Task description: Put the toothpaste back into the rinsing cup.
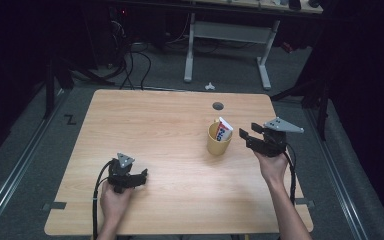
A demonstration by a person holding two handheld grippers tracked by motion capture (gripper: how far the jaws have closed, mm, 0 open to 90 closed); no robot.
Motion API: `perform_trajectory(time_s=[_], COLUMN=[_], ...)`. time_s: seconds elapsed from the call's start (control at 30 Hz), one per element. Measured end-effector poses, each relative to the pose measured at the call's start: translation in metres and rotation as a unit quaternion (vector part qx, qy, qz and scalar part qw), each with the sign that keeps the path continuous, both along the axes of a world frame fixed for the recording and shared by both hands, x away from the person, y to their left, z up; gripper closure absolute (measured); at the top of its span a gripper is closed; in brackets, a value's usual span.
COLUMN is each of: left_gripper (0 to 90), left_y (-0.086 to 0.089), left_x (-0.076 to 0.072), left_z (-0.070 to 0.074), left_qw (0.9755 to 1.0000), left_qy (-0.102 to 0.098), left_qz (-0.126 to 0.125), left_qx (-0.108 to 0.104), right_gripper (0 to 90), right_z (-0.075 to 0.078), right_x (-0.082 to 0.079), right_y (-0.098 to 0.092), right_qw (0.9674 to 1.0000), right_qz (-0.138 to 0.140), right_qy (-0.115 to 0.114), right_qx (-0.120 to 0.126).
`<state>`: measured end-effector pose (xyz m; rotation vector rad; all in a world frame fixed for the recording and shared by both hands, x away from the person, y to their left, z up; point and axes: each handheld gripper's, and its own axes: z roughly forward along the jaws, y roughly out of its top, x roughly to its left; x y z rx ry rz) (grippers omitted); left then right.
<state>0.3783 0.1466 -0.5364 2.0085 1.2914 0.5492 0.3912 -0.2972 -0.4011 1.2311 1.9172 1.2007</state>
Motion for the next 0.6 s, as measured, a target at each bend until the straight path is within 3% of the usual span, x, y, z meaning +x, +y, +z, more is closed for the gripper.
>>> perform_trajectory(time_s=[0.6], left_gripper=[18.5], left_y=[0.000], left_x=[0.000], left_z=[0.000], left_qw=[1.0000], left_qy=[0.000], left_qz=[0.000], left_qx=[0.000], right_gripper=[45.5], right_z=[-0.001], right_x=[-0.012], right_y=[-0.015], right_qw=[0.9997], right_qz=[-0.005], right_qy=[-0.003], right_qx=[0.024])
